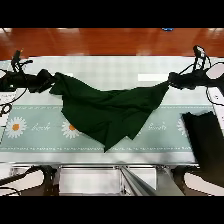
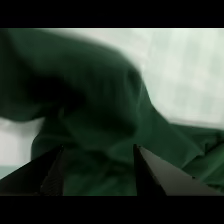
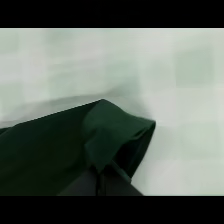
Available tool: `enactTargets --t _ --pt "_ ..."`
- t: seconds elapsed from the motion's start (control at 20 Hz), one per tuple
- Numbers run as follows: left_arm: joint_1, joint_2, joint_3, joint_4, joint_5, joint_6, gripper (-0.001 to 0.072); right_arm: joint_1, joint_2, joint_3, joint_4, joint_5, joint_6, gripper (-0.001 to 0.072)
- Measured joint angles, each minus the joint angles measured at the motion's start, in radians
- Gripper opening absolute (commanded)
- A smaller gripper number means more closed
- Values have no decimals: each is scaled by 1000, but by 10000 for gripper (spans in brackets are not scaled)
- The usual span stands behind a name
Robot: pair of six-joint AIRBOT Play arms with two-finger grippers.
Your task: Fold the shirts.
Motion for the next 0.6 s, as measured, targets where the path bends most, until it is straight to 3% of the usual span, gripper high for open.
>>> enactTargets --t 0.3,0.6 --pt "-1 63 -166 -1 -256 32 506 -122 -60 -2 150 85 -124 23" --pt "-85 168 -507 -63 -249 50 506 -146 -68 -2 200 165 -202 23"
